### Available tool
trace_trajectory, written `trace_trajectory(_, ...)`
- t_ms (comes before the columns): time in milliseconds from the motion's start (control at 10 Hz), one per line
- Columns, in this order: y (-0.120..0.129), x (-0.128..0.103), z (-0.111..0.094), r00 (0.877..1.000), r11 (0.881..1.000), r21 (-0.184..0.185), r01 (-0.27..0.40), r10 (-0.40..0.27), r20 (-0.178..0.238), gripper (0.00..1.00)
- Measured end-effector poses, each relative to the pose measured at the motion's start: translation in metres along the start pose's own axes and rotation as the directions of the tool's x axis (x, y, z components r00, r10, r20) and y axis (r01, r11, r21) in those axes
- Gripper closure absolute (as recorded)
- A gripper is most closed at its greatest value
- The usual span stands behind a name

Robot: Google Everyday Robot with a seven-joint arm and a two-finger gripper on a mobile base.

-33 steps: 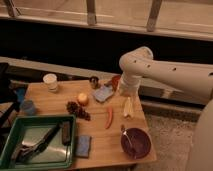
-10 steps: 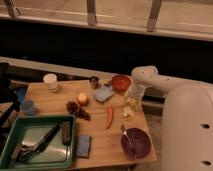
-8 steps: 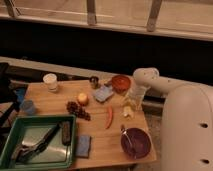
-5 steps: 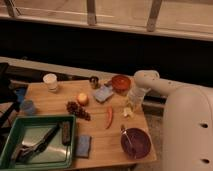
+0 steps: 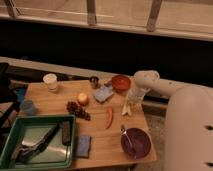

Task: Place banana in red bowl

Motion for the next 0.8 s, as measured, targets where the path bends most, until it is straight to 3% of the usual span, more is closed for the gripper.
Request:
trace_trajectory(300, 0.017, -0.024, -0.032, 0.995, 0.999, 0.014, 0.037, -0.038, 0.091, 1.00)
trace_trajectory(500, 0.044, -0.049, -0.058, 0.982, 0.997, 0.021, 0.079, -0.082, 0.172, 1.00)
trace_trajectory(800, 0.077, -0.072, -0.074, 0.963, 0.992, 0.006, 0.122, -0.120, 0.243, 1.00)
